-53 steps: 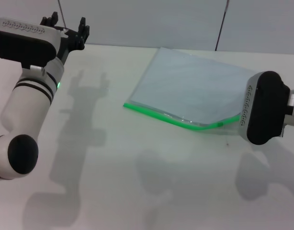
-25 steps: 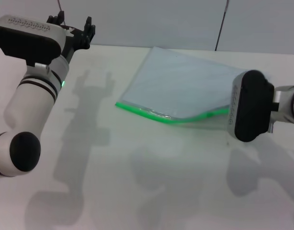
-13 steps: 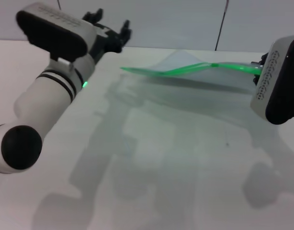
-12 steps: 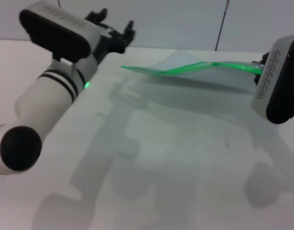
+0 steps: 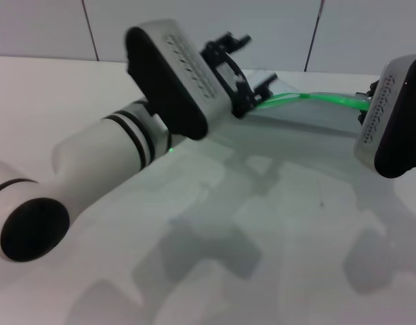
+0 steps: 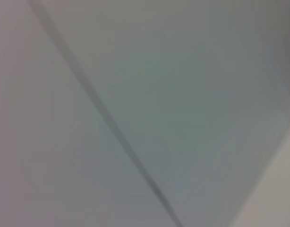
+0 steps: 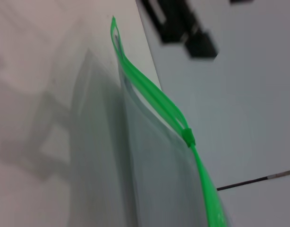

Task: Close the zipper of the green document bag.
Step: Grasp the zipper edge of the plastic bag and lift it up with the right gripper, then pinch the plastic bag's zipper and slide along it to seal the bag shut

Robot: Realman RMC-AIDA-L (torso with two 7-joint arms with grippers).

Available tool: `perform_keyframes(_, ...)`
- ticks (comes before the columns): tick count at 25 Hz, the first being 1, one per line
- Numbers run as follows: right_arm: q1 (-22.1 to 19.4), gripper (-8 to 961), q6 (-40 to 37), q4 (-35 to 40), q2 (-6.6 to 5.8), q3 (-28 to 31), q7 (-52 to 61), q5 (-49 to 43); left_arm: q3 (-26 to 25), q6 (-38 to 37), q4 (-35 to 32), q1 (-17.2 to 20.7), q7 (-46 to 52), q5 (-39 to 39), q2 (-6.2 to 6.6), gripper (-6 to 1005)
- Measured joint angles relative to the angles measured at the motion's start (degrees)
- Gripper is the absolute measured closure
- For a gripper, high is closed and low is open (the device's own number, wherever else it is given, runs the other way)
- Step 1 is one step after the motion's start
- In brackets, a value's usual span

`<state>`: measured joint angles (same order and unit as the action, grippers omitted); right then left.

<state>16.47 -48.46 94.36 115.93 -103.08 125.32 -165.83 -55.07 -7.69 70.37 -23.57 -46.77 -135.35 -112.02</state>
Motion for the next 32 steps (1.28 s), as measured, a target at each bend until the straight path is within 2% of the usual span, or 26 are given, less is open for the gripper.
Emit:
perform_keyframes(5, -0.1, 899, 0.2, 0.1, 0.07, -0.5, 0.1, 0.4, 2.6, 4.9, 1.5, -2.2, -1.1, -0.6, 1.54, 304)
perform_keyframes(9, -0.1, 899, 0.3, 0.5, 0.16, -1.2, 0.2, 0.4, 2.9, 7.1, 1.9, -3.1, -2.9, -0.6, 1.72, 304)
perform_keyframes(23, -0.2, 901, 0.2, 1.9, 0.15, -1.5, 0.4, 0.5, 2.4, 10.5, 1.9, -3.4, -9.2, -0.7, 0.67, 303)
perform_keyframes(28, -0.2, 901, 0.0, 2.0, 0.09, -1.5, 0.4, 0.5, 2.1, 10.1, 1.6, -3.2, -11.0, -0.8, -0.06, 432)
perform_keyframes(32, -0.2, 901, -0.1, 2.0, 0.09, -1.5, 0.4, 0.5, 1.4, 9.9, 1.3, -3.1, -12.4, -0.8, -0.9, 432)
